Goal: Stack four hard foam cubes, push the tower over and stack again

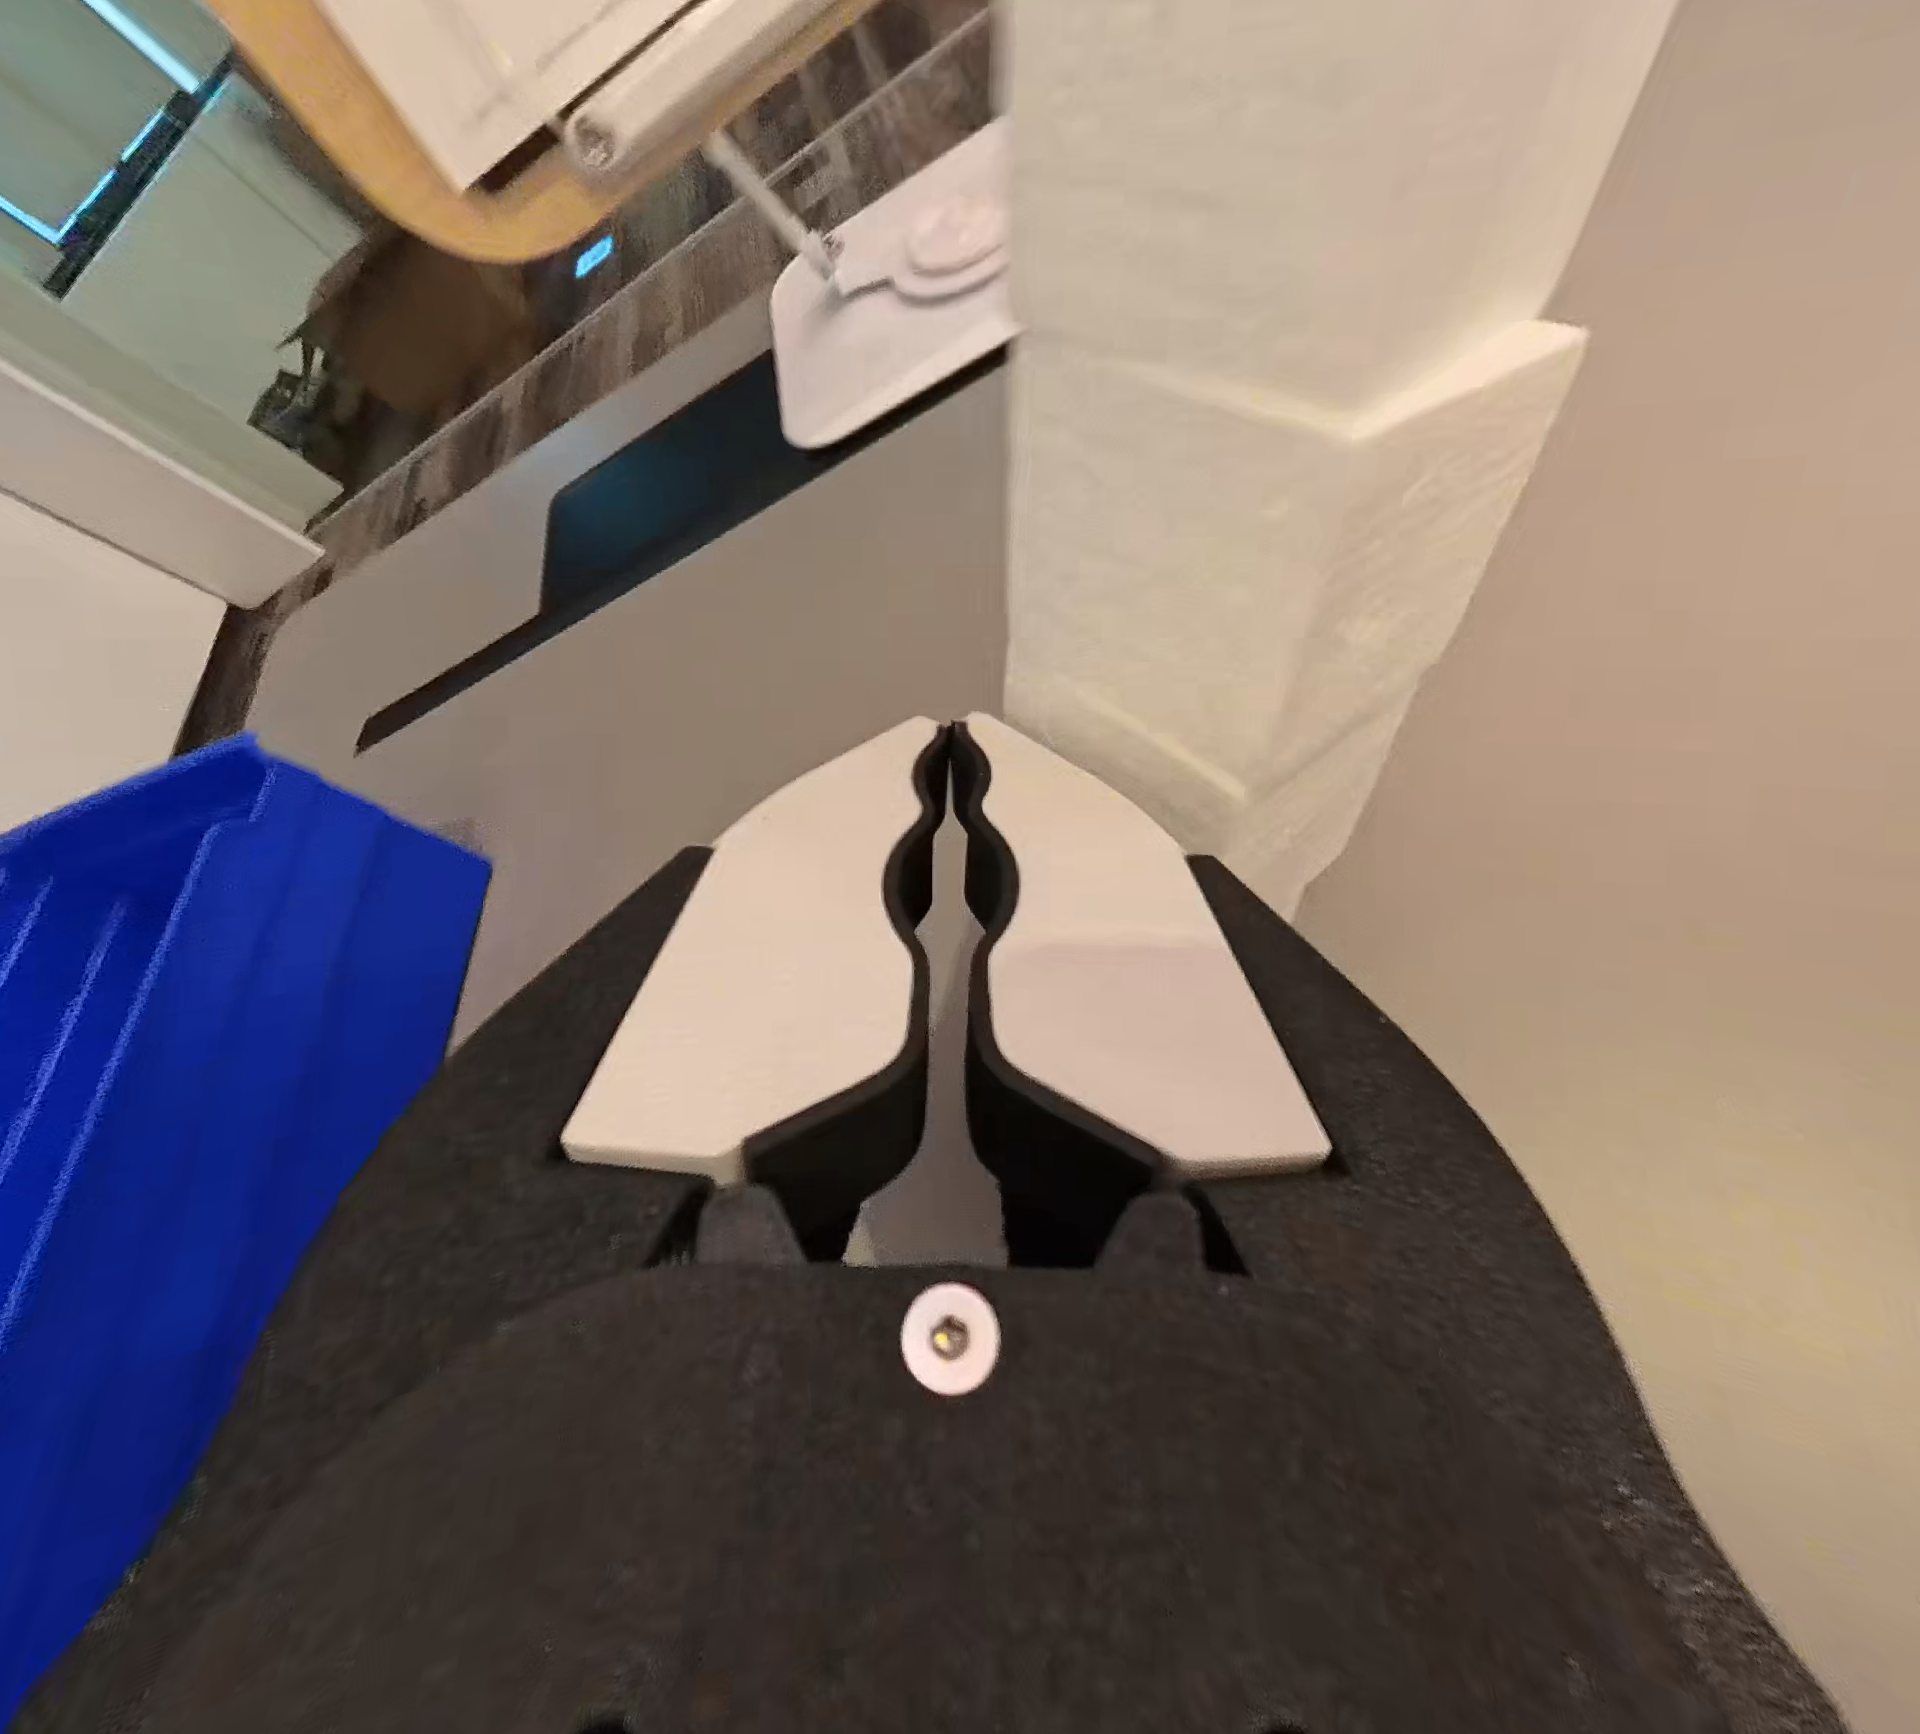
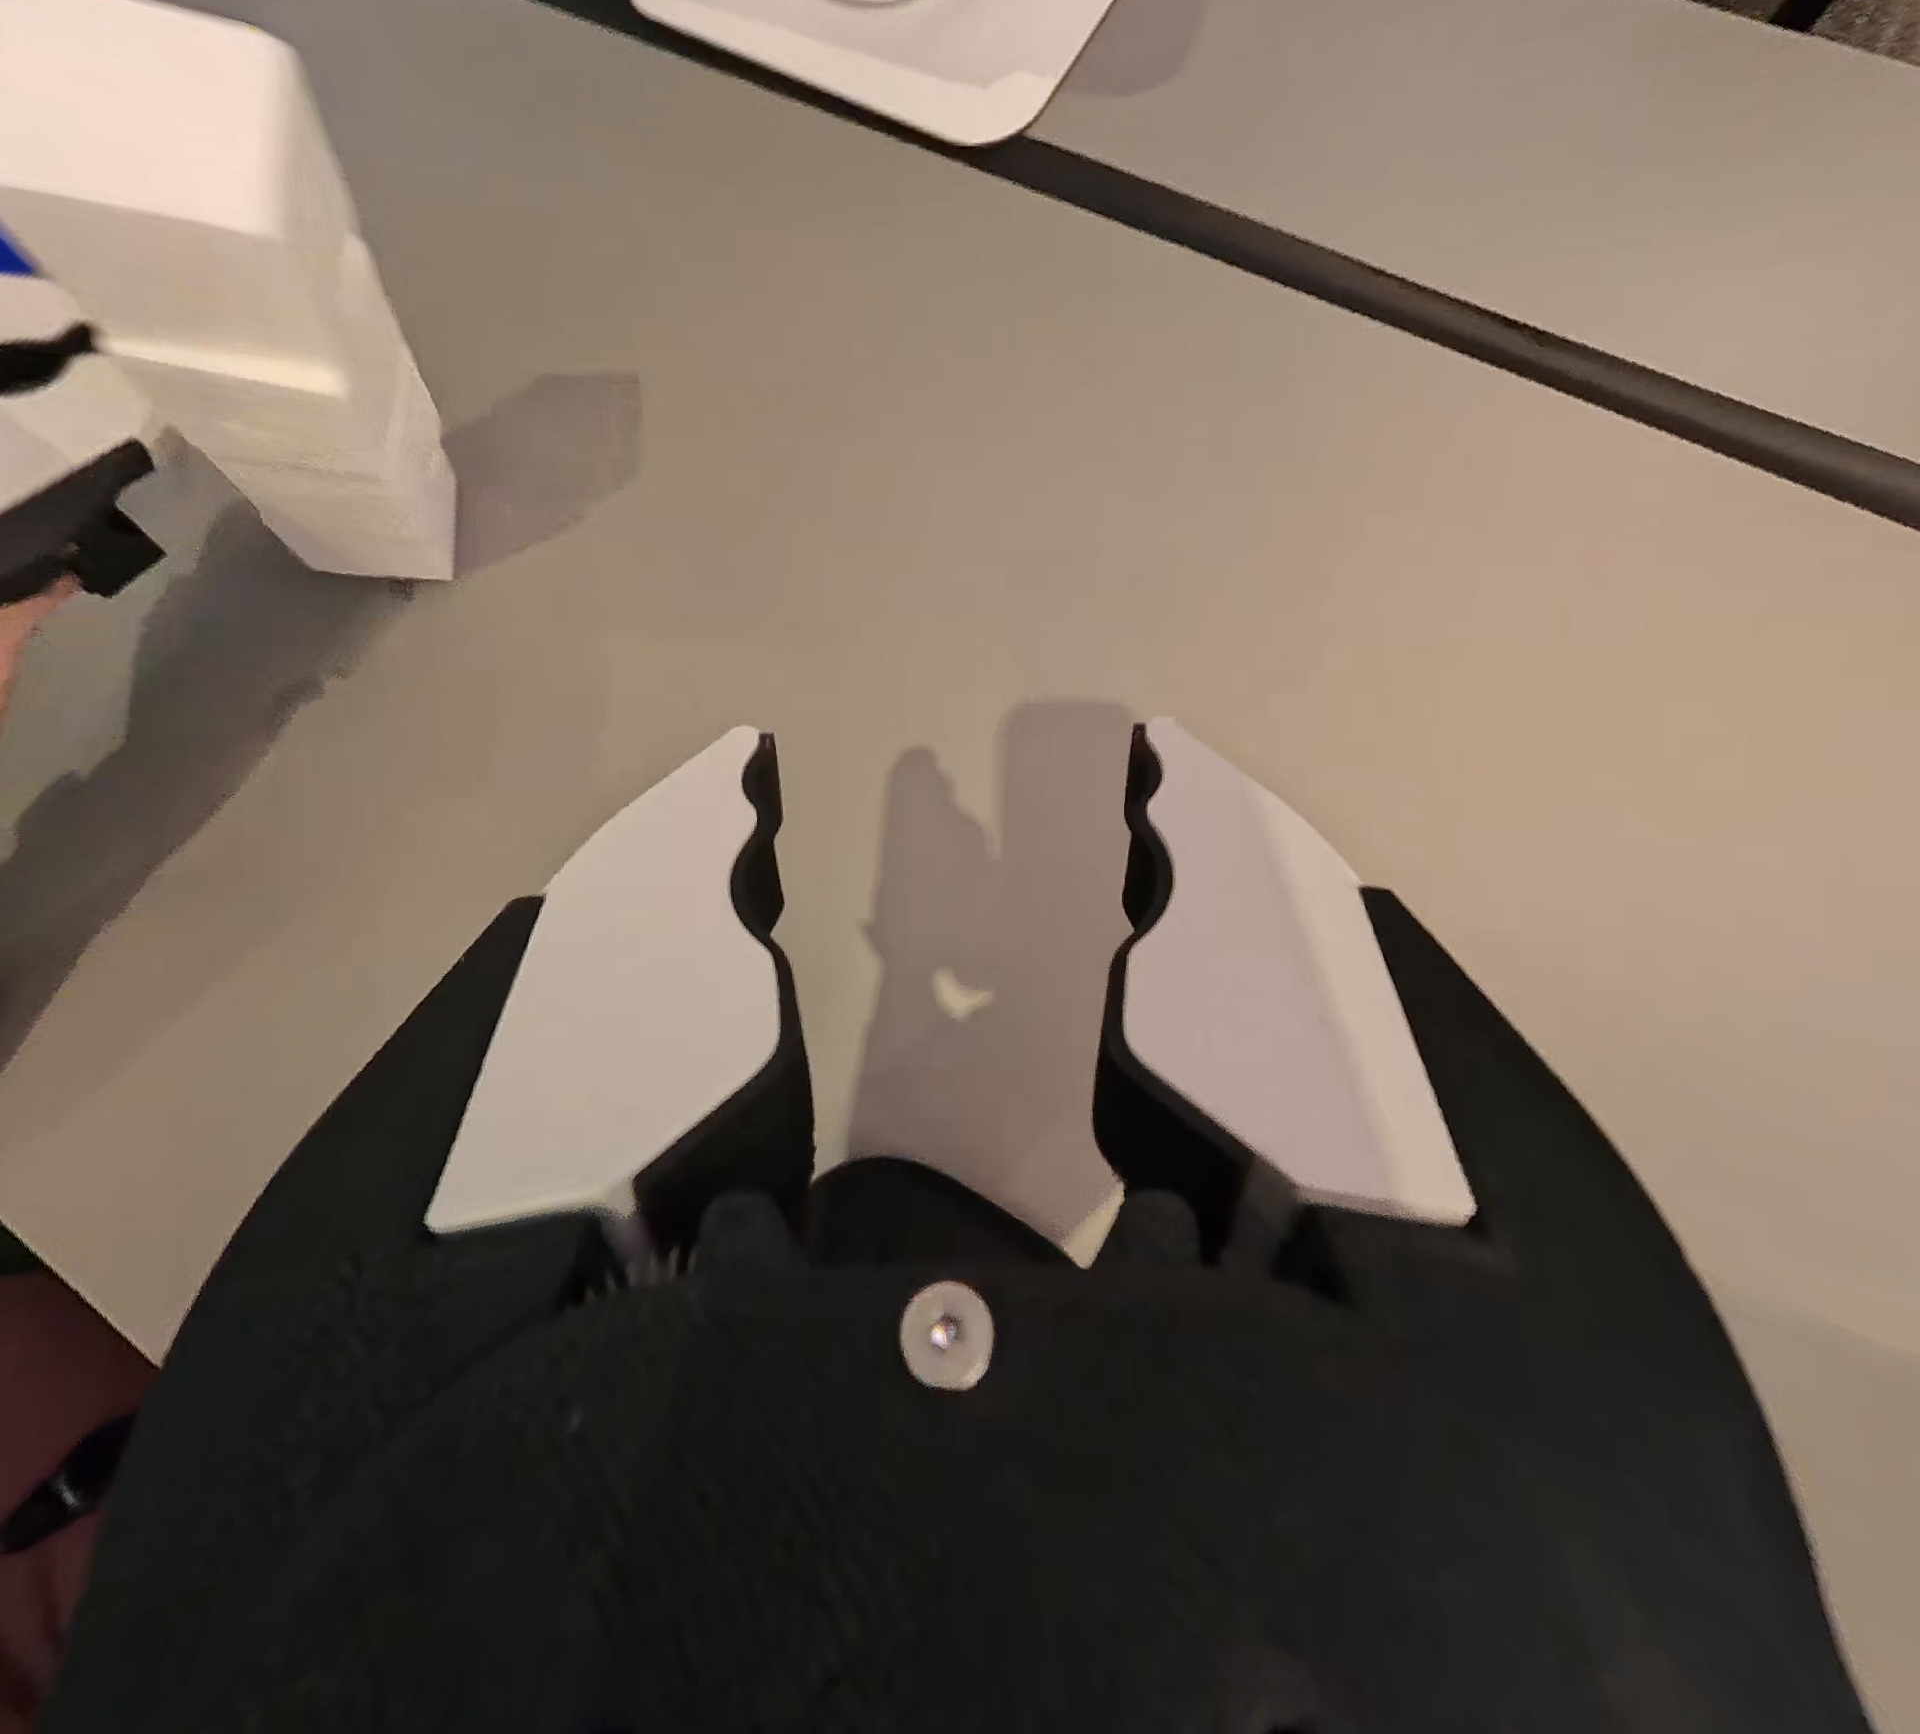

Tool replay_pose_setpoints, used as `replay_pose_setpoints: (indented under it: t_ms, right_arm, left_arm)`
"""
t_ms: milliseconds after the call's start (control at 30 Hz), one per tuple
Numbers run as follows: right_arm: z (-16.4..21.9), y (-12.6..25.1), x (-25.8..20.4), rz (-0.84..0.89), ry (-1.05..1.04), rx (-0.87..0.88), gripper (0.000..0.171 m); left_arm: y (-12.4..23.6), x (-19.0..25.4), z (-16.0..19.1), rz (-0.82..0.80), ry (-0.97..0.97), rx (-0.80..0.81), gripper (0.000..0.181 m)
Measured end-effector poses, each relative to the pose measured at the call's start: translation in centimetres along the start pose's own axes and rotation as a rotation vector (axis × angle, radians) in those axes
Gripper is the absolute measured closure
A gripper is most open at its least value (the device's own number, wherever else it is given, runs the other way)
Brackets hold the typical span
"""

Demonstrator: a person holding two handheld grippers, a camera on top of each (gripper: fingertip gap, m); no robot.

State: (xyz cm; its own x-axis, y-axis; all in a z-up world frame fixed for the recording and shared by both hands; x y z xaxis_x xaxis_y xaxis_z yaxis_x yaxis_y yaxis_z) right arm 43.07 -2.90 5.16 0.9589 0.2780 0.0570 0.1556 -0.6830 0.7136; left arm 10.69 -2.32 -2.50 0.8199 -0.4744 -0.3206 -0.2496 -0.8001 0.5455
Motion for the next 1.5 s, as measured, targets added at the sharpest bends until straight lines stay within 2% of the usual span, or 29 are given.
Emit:
replay_pose_setpoints:
  t_ms: [133, 233, 333, 400, 467, 633, 700, 833, 967, 1033, 1067, 1167, 1267, 1400, 1500]
  right_arm:
    - [0.8, 1.7, 1.8, 0.024, -0.060, 0.048, 0.107]
    - [1.5, 2.7, 3.1, 0.051, -0.098, 0.083, 0.108]
    - [1.5, 3.2, 4.1, 0.057, -0.138, 0.147, 0.108]
    - [1.4, 3.2, 4.4, 0.044, -0.162, 0.182, 0.108]
    - [1.4, 2.9, 4.7, 0.041, -0.164, 0.196, 0.108]
    - [0.8, 1.3, 4.7, 0.040, -0.108, 0.259, 0.108]
    - [0.7, 0.2, 4.5, 0.029, -0.082, 0.267, 0.108]
    - [-0.1, -1.4, 3.5, -0.074, -0.058, 0.300, 0.108]
    - [-2.5, -1.2, 2.5, -0.088, -0.005, 0.547, 0.109]
    - [-3.7, -2.5, 2.4, -0.046, 0.045, 0.685, 0.112]
    - [-4.3, -3.8, 2.6, -0.029, 0.076, 0.699, 0.112]
    - [-4.9, -9.1, 3.0, -0.089, 0.140, 0.489, 0.102]
    - [-3.6, -14.2, 3.9, -0.096, 0.206, 0.327, 0.091]
    - [-2.7, -18.4, 5.2, -0.073, 0.213, 0.311, 0.083]
    - [-2.9, -20.5, 5.8, -0.106, 0.193, 0.322, 0.083]
  left_arm:
    - [-1.1, 1.4, -0.5, 0.098, 0.044, 0.023, 0.181]
    - [-1.1, 0.4, 0.5, 0.083, 0.056, 0.069, 0.180]
    - [-1.1, -1.4, 2.0, 0.109, 0.124, 0.098, 0.153]
    - [-1.2, -2.0, 2.6, 0.211, 0.155, 0.144, 0.126]
    - [-1.5, -2.0, 3.0, 0.364, 0.180, 0.174, 0.107]
    - [-2.0, -1.5, 3.5, 0.638, 0.167, 0.268, 0.082]
    - [-2.2, -1.2, 4.0, 0.700, 0.112, 0.262, 0.085]
    - [-2.8, -0.4, 4.3, 0.663, 0.006, 0.162, 0.087]
    - [-3.5, 0.5, 4.1, 0.639, -0.067, 0.147, 0.093]
    - [-4.0, 0.7, 3.8, 0.668, -0.041, 0.145, 0.094]
    - [-4.3, 0.7, 3.7, 0.673, -0.022, 0.144, 0.094]
    - [-4.8, 0.7, 3.6, 0.693, 0.029, 0.134, 0.101]
    - [-5.2, 0.8, 3.6, 0.693, 0.031, 0.119, 0.104]
    - [-5.6, 1.3, 3.9, 0.697, 0.022, 0.076, 0.111]
    - [-5.7, 1.4, 4.1, 0.696, 0.026, 0.058, 0.113]
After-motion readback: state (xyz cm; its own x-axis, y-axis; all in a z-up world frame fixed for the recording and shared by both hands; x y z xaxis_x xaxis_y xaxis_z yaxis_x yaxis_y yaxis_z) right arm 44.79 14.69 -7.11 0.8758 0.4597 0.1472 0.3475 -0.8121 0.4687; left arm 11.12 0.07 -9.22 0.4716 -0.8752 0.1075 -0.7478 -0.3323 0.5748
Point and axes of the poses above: each gripper's, where its closed fingertips meet, y back along the fingers, z out of its underside, x = y × z across the jaws, the point moved 8 cm from there along y, back along the fingers, and after that the axes turned 15 degrees about z, right-handed, at the moved point
